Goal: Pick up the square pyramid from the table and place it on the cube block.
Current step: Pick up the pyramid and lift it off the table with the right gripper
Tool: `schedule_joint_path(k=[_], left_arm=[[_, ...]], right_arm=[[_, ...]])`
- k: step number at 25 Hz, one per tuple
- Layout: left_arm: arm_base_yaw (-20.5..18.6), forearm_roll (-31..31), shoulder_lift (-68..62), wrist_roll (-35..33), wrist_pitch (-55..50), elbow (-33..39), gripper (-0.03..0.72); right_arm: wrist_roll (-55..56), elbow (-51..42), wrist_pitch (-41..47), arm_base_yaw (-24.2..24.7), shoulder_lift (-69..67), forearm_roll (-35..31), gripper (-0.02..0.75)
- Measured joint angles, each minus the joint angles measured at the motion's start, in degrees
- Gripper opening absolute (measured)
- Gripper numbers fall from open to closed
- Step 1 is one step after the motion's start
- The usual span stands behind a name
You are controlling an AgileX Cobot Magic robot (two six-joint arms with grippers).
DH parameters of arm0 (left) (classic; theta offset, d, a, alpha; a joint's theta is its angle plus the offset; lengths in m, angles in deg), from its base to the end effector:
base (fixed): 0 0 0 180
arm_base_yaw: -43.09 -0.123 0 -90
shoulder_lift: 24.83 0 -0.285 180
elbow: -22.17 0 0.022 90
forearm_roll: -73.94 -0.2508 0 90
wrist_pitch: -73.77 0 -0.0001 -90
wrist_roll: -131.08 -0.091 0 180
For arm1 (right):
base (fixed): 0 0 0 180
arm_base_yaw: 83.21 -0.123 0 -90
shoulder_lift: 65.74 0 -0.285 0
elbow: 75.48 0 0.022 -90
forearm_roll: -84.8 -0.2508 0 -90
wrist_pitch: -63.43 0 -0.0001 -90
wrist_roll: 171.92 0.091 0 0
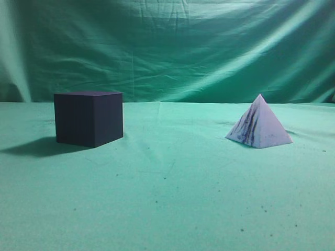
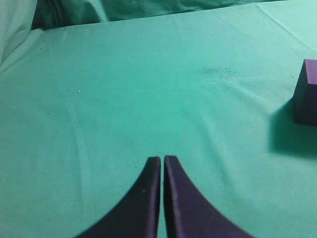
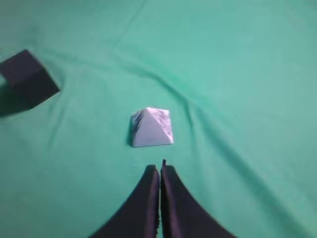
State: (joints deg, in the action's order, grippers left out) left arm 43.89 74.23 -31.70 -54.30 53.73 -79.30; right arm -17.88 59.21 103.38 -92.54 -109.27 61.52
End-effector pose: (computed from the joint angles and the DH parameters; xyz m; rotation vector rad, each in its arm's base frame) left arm 0.0530 -0.0009 0.1748 0.0961 1.8381 0.0511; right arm 0.1092 0.0414 0.2940 -0.4662 2.1482 0.2986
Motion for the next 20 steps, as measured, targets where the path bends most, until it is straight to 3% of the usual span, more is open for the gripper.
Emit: schedule_joint_path(k=[7, 11, 12, 13, 20], left_arm=[[0.0, 0.0, 0.0, 0.0, 0.0, 0.0, 0.0], [0.0, 0.0, 0.0, 0.0, 0.0, 0.0, 0.0], [0.0, 0.0, 0.0, 0.0, 0.0, 0.0, 0.0], [0.0, 0.0, 0.0, 0.0, 0.0, 0.0, 0.0], [0.0, 0.0, 0.0, 0.0, 0.0, 0.0, 0.0]], right_arm=[[5.6, 7.9, 1.2, -13.4, -17.7, 9.3, 0.0], [8.6, 13.3, 1.3, -17.6, -28.8, 13.6, 0.0], [8.9, 14.6, 1.3, -18.2, -31.5, 13.9, 0.048], [8.9, 15.7, 1.3, -18.6, -33.7, 14.0, 0.048], [9.1, 21.4, 1.0, -19.1, -46.8, 14.3, 0.58]])
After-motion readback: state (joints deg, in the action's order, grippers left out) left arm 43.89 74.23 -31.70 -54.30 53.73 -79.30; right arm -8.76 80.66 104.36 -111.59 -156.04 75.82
